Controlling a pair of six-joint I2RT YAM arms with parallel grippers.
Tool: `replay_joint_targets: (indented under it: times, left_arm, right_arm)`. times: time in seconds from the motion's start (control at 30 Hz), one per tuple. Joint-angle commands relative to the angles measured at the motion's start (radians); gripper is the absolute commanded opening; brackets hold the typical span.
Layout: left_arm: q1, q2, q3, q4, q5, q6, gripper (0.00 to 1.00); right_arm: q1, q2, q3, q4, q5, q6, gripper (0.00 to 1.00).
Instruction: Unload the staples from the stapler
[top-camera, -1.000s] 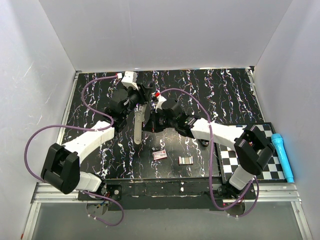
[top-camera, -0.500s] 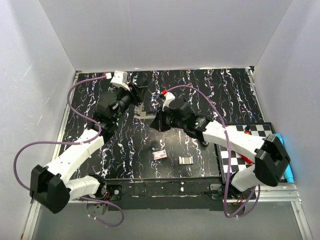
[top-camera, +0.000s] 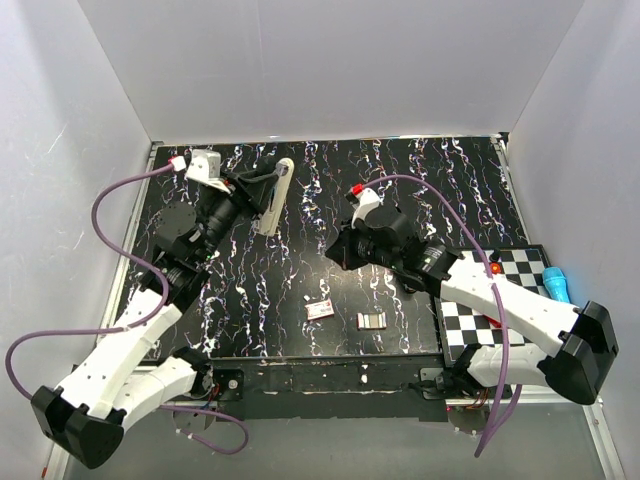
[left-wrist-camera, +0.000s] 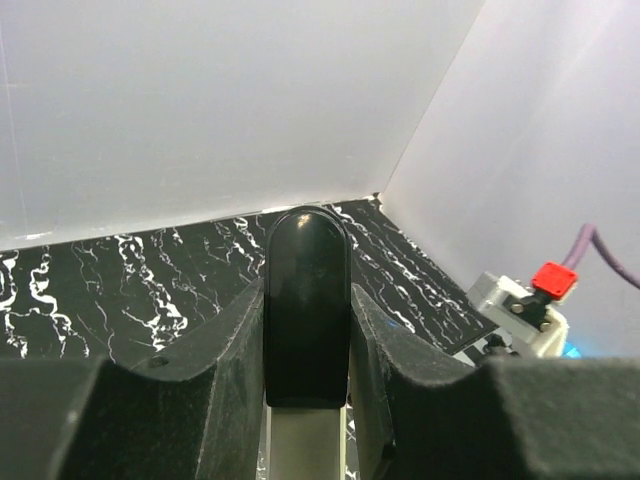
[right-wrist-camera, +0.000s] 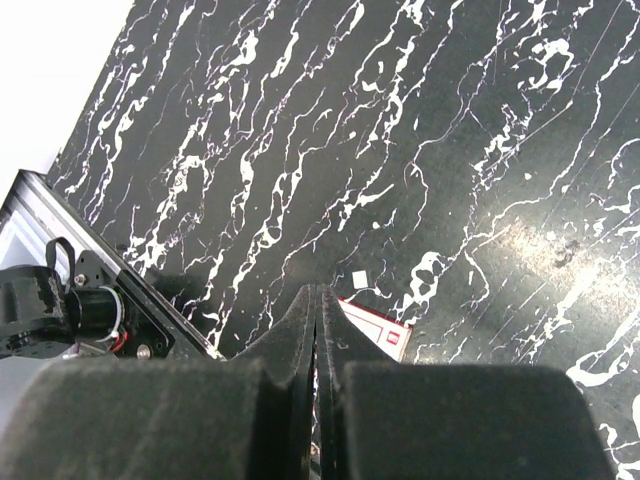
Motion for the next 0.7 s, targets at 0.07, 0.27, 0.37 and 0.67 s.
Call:
replay_joint_targets:
  times: [0.07, 0.27, 0.37, 0.67]
  left_arm:
    - [0.002, -0.093, 0.031, 0.0, 0.06, -0.039, 0.0]
    - [0.002, -0.128, 0.022, -0.04, 0.207, -0.079, 0.0]
    - [0.002, -0.149, 0.023, -0.071, 0.293, -0.085, 0.0]
    - [0.002, -0.189, 0.032, -0.132, 0.606, -0.074, 0.0]
  right_arm:
    - [0.004, -0.045, -0.014, -0.025, 0.004, 0.009, 0.01]
    - [0.005, -0.05, 0.059, -0.1, -0.047, -0.049, 0.01]
    - [0.005, -0.067, 0.088, -0.13, -0.132, -0.109, 0.01]
    - [0.004, -0.183, 0.151, -0.258, -0.387, -0.287, 0.01]
